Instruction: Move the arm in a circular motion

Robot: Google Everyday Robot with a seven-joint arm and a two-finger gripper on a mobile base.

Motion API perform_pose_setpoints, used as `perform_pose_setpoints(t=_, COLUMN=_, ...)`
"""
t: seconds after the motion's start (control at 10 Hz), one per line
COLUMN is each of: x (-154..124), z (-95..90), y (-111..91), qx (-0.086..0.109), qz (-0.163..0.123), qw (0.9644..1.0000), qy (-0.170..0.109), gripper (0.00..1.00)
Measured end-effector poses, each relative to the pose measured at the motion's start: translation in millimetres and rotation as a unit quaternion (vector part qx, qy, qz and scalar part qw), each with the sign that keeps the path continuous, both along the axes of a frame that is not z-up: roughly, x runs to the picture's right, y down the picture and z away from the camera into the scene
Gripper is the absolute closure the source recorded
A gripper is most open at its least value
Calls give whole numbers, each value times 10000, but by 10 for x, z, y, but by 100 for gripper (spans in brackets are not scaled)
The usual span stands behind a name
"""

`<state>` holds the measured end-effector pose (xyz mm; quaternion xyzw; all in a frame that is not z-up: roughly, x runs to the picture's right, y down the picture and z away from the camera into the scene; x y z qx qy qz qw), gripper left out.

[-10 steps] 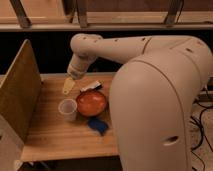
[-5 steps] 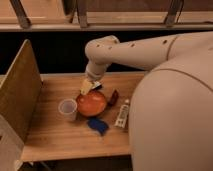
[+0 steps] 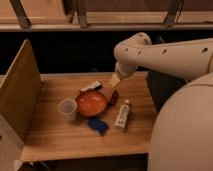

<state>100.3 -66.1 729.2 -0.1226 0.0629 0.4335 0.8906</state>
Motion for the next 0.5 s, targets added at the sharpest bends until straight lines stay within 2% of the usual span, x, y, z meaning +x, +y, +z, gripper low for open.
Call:
perform_pose_setpoints(t=0.1, x=-8, z=69, y=-142, qx=98, qz=-71, qw=9999, qy=76, gripper=20)
perform_pose_setpoints(t=0.2, x=-138, z=186, y=-308, qx=195, qz=-258, qw=9995, qy=60, gripper=20)
perform_pose_setpoints(t=0.4, x=-492, z=350, y=-480, qx=266, qz=-637, qw=9974, qy=-181, gripper=20)
perform_pose_setpoints(t=0.5, x=-790, z=440, y=-534, qx=257, qz=-843, qw=9951, qy=-437, gripper=20)
